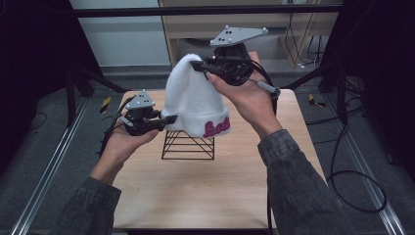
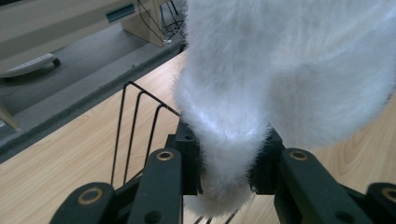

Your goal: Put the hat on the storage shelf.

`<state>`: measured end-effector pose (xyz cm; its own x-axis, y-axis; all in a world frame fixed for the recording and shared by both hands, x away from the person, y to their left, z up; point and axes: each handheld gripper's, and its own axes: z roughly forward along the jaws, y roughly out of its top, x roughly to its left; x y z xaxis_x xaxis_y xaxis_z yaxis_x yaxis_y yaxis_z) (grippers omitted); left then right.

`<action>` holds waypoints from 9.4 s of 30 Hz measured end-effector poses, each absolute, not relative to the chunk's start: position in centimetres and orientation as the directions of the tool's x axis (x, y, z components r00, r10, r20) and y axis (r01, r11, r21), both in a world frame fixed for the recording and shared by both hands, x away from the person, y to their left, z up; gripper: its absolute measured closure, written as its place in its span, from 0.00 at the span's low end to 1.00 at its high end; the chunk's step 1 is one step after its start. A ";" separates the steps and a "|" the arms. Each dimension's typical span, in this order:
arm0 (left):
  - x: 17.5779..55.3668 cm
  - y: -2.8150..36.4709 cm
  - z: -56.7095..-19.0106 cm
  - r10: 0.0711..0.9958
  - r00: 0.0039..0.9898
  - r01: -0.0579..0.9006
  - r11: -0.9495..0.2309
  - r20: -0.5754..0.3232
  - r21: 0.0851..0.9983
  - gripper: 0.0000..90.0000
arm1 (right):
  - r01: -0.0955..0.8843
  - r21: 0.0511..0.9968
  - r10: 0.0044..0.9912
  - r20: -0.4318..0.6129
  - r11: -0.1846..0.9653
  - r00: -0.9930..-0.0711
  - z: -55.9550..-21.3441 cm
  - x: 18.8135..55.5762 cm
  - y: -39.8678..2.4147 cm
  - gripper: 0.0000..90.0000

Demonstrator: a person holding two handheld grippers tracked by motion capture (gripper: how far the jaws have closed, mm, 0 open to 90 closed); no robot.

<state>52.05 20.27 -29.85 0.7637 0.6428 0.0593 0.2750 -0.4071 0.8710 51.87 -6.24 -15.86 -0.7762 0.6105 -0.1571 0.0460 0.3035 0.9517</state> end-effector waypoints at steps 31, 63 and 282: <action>54.6 22.4 -30.8 0.748 0.661 0.317 -0.349 0.058 0.882 0.78 | 0.172 0.937 0.710 -0.103 0.304 -0.697 -19.7 56.6 -6.7 0.92; 55.9 23.0 -35.6 0.778 0.628 0.352 -0.314 0.026 0.882 0.78 | 0.195 0.925 0.691 -0.092 0.325 -0.717 -24.0 58.5 -5.6 0.91; 49.4 28.2 -46.9 0.809 0.587 0.512 -0.396 0.026 0.762 0.05 | 0.570 0.784 0.893 0.047 0.245 -0.449 -47.0 46.6 -24.5 0.12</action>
<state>49.35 28.25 -46.86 0.5872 0.8090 0.0258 0.5124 -0.3962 0.7618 46.56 -24.55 -47.01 -0.4485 0.8925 0.0472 0.5699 0.2449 0.7844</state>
